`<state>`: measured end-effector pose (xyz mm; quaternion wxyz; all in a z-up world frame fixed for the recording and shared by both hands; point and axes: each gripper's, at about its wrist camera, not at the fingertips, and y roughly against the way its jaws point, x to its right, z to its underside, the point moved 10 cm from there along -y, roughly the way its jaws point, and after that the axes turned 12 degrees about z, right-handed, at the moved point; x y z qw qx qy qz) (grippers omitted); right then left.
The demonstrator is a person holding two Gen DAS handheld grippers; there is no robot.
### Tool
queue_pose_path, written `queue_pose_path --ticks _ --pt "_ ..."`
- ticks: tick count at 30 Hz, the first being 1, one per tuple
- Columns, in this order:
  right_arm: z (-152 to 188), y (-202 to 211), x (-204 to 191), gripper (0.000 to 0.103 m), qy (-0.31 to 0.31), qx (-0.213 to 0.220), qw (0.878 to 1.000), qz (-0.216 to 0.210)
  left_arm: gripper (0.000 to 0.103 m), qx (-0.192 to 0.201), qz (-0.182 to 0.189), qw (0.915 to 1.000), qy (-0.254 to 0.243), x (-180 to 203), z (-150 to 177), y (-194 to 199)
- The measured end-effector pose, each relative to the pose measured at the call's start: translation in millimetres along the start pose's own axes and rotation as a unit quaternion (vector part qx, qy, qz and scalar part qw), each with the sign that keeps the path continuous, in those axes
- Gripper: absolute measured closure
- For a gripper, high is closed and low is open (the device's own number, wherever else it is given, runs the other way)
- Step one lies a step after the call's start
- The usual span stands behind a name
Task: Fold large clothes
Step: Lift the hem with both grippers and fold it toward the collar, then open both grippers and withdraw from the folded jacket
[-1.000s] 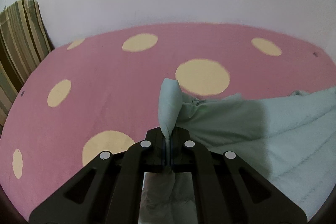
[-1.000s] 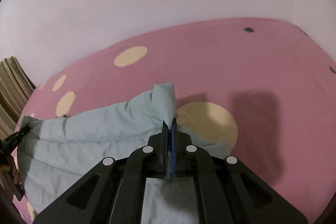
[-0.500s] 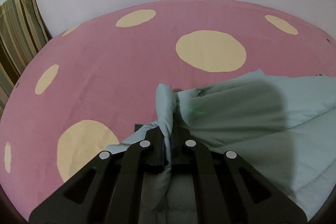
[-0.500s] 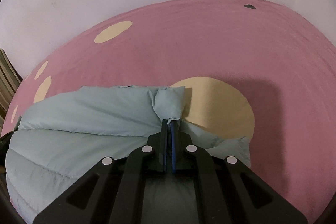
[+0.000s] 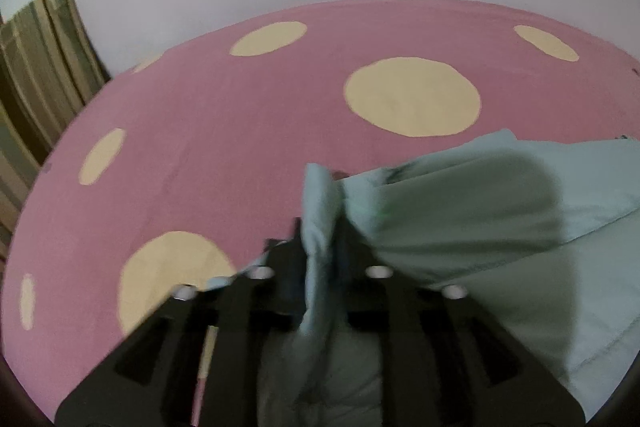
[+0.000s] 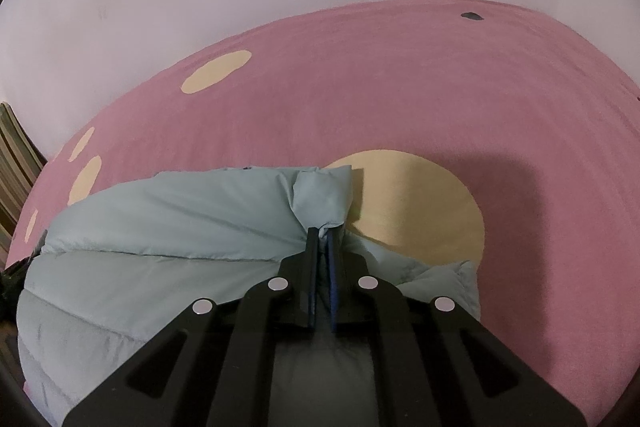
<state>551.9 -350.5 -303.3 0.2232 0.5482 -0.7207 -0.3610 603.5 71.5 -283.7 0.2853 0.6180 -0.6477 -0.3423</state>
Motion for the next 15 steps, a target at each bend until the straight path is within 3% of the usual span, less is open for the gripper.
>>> queue_pose_path --ticks 1,2,3,4,10,15 --pt "-1.0 3.2 1.7 0.082 0.000 -0.002 1.000 0.004 0.055 0.001 -0.003 1.0000 0.002 -2.8 -0.2 5.8" --pt "-2.6 9.2 3.7 0.074 -0.001 -0.003 1.000 0.010 0.050 0.009 0.010 0.9998 0.011 -4.4 -2.2 18.7" --pt "-5.2 18.5 5.5 0.058 -0.007 0.001 1.000 0.012 0.047 0.017 0.021 0.9995 0.017 -4.6 -3.5 26.7" --pt "-7.5 27.0 6.3 0.051 -0.014 0.009 1.000 0.012 0.043 0.030 0.036 0.9986 0.026 -3.5 -6.8 42.7" --pt "-11.7 87.6 -31.6 0.051 -0.006 0.057 0.998 -0.016 0.032 0.068 0.096 0.9926 0.029 38.1 -13.0 100.4" --pt "13.9 88.0 -97.0 0.051 0.047 0.045 0.997 -0.047 0.031 0.050 0.124 0.9908 0.023 90.1 5.6 86.6"
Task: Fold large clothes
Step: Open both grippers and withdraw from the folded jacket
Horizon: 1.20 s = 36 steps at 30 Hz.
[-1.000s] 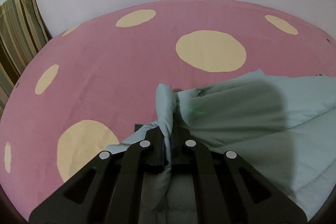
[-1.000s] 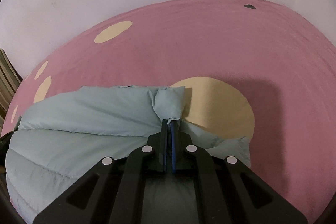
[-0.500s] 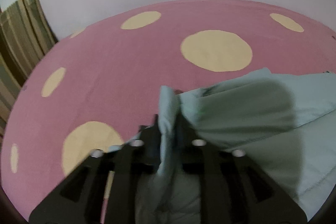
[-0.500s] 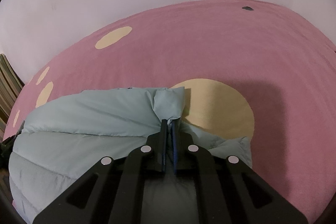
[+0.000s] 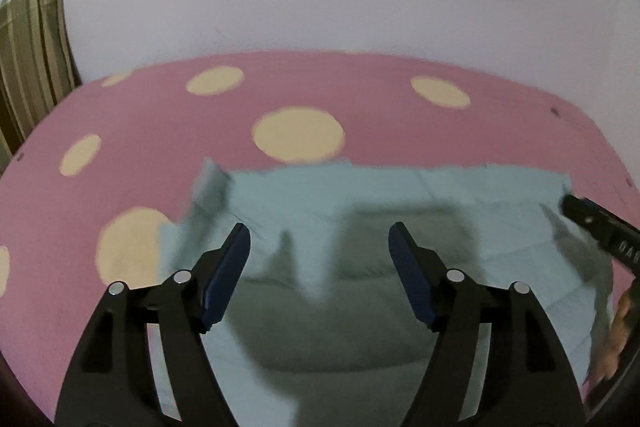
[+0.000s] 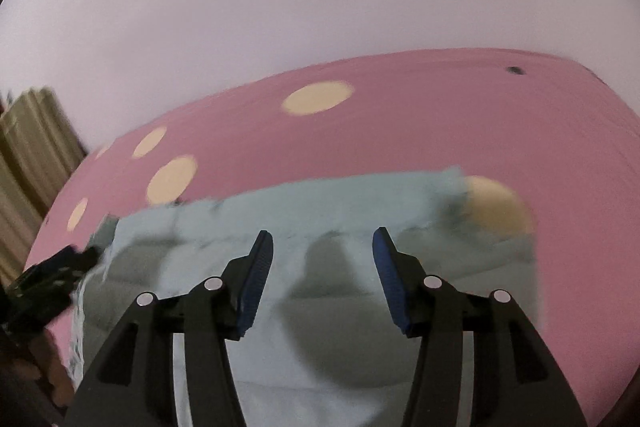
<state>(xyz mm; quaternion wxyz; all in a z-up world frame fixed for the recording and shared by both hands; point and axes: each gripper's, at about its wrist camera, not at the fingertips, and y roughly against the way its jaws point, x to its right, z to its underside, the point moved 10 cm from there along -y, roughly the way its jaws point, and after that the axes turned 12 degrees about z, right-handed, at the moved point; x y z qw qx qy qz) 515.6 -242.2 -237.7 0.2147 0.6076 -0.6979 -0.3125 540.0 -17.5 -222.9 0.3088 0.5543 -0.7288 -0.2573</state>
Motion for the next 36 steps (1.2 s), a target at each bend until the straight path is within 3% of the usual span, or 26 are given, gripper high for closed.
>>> queue_pose_path --ticks 3,8,20,30,36 --pt "15.5 -18.8 -20.6 0.051 0.029 -0.012 0.999 0.006 0.031 -0.018 -0.020 0.9996 0.003 3.2 18.5 -26.9" --pt "35.5 -50.2 -24.5 0.047 0.054 -0.016 0.998 0.026 0.025 -0.009 -0.029 0.9995 0.013 -5.9 29.4 -49.6" --pt "41.7 -70.8 -27.3 0.047 0.066 -0.020 0.996 0.052 0.024 -0.034 -0.032 0.9989 -0.004 -6.7 39.4 -75.5" --pt "42.9 -73.2 -27.5 0.047 0.071 -0.021 0.995 0.059 0.023 -0.043 -0.036 0.9984 -0.007 -4.4 36.7 -76.2" --pt "33.8 -60.2 -25.3 0.043 0.067 -0.020 0.996 0.056 0.019 -0.048 -0.025 0.9985 0.003 -2.9 27.9 -54.2"
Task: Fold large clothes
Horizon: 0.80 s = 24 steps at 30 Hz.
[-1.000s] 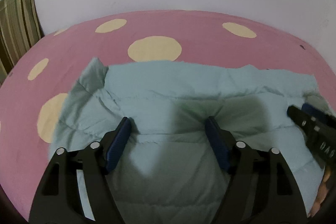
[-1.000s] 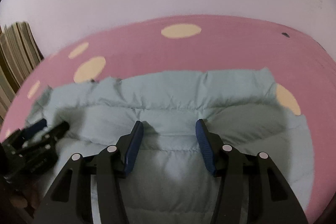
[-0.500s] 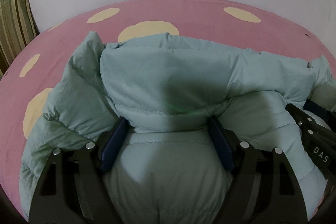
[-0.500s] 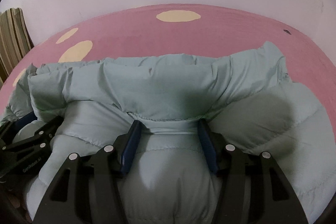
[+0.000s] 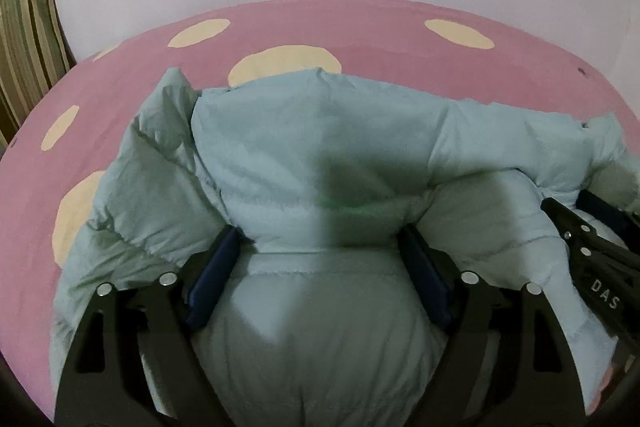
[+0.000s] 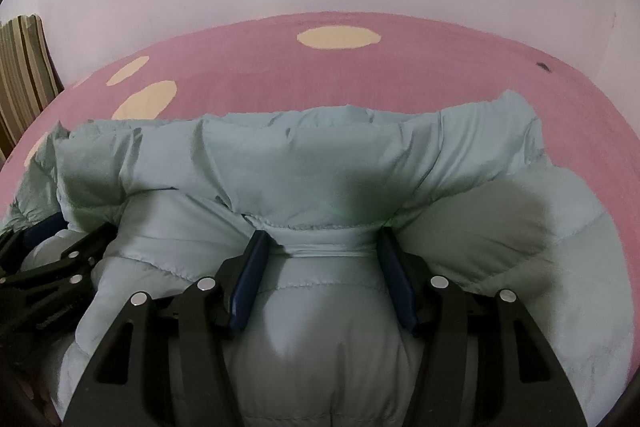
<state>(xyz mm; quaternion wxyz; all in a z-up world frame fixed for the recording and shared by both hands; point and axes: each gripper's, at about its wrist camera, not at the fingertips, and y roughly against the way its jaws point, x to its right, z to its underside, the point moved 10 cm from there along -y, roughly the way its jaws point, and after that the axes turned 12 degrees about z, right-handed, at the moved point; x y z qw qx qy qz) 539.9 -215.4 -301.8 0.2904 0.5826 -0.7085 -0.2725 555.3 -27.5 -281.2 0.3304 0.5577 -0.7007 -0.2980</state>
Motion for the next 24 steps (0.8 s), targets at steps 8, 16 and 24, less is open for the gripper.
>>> queue_pose_path --ticks 8,16,24 --pt "-7.1 63.4 53.2 0.028 -0.045 0.040 0.998 -0.002 0.013 0.038 -0.029 0.9985 0.027 -51.7 12.4 82.0" --pt "41.7 60.7 150.3 0.027 -0.103 -0.016 0.994 0.031 0.006 0.032 -0.009 0.9975 0.062 -99.7 63.0 113.4" --pt "72.5 35.3 160.1 0.024 -0.159 -0.073 0.984 -0.023 0.006 0.002 0.134 0.9776 0.162 -85.1 85.5 82.6"
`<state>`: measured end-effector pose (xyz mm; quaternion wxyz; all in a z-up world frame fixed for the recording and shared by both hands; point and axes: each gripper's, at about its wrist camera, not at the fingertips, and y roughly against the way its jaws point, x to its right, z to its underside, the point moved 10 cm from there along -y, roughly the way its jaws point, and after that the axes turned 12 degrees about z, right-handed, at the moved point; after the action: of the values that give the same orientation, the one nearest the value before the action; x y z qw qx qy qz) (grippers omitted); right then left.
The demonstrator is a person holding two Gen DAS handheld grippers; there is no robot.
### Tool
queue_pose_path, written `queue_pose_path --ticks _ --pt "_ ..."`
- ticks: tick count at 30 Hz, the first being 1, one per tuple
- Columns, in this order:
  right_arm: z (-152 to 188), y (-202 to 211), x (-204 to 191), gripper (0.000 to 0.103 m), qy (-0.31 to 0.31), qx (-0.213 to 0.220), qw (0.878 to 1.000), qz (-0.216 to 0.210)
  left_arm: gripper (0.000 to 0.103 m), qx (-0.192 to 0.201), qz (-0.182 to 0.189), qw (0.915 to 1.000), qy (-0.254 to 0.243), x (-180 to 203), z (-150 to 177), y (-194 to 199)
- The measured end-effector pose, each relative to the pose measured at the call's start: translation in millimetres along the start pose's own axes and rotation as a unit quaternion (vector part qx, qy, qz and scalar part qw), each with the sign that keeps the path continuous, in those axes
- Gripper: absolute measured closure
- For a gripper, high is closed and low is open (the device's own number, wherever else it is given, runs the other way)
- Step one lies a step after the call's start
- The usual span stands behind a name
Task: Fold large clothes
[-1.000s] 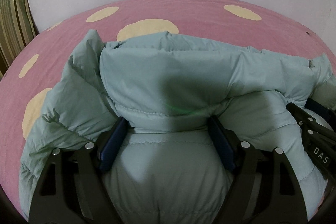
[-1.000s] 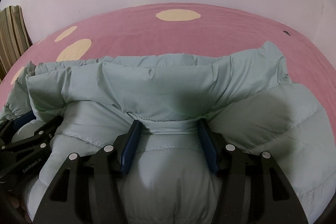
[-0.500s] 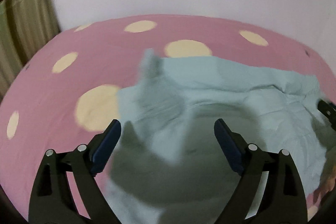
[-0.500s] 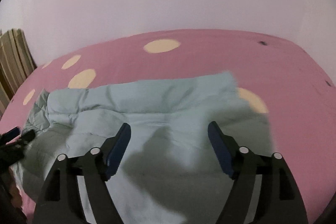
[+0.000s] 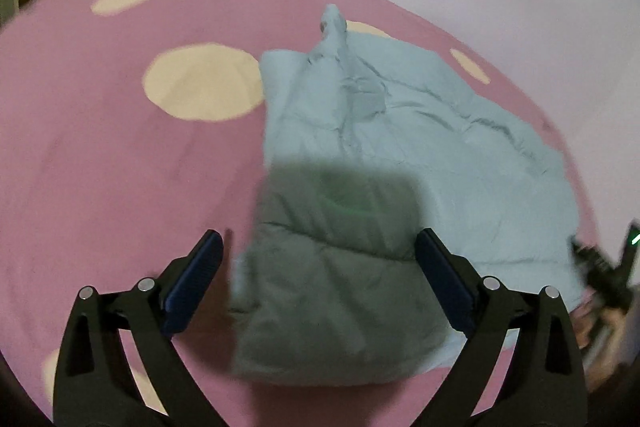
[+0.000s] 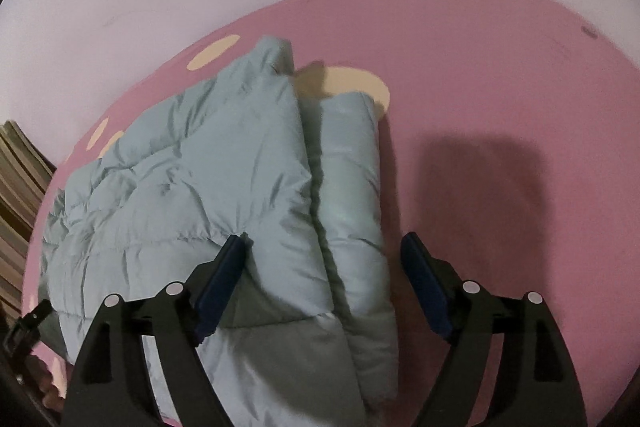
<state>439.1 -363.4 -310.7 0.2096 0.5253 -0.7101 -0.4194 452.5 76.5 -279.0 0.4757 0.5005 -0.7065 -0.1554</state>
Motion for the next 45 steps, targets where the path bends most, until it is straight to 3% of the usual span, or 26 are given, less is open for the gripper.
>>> queue_pose_path --ticks 2,3,5,6,7,8,9,13,20,30,36,45 --pt "2.4 -4.1 -4.0 0.023 0.006 -0.003 1.000 0.003 0.008 0.005 0.011 0.9997 0.020 -1.6 0.6 -5.8" --pt "3.4 -4.8 -5.1 0.024 0.013 -0.001 1.000 0.007 0.016 0.011 0.005 0.9997 0.023 -3.4 0.5 -8.2" --pt "4.8 -5.0 -7.4 0.034 0.024 0.003 1.000 0.010 0.033 0.019 0.003 0.9997 0.016 -1.4 -0.2 -11.2" --pt "6.0 -4.1 -9.2 0.044 0.027 0.005 1.000 0.008 0.050 0.020 0.013 0.9996 0.014 2.0 -0.1 -14.1" --pt "6.7 -3.0 -11.6 0.052 0.030 0.006 1.000 0.005 0.059 0.020 0.030 0.9992 0.015 7.0 0.4 -15.3" --pt "7.9 -1.1 -15.1 0.058 0.031 0.007 0.999 0.001 0.062 0.023 0.027 0.9993 0.013 7.9 -0.2 -13.7" --pt "9.1 0.0 -18.6 0.070 0.031 0.005 0.999 -0.007 0.071 0.026 0.023 0.9994 0.004 10.3 -0.8 -11.8" --pt "10.7 7.9 -36.5 0.083 0.027 0.009 0.999 -0.017 0.085 0.038 0.010 0.9989 -0.026 19.8 -3.7 -1.5" --pt "35.3 38.3 -51.6 0.087 0.028 0.007 0.998 -0.055 0.087 0.051 -0.006 0.9984 -0.024 7.3 3.3 41.9" --pt "113.0 90.6 -72.2 0.087 0.051 -0.004 0.995 -0.085 0.087 0.048 -0.030 0.9984 0.000 -32.6 69.9 124.9" --pt "147.6 111.8 -72.3 0.087 0.061 -0.009 0.994 -0.092 0.087 0.047 -0.037 0.9982 0.002 -43.1 97.1 155.0" --pt "150.5 109.3 -74.9 0.087 0.067 -0.011 0.993 -0.092 0.086 0.046 -0.044 0.9979 0.009 -50.5 119.4 165.7"
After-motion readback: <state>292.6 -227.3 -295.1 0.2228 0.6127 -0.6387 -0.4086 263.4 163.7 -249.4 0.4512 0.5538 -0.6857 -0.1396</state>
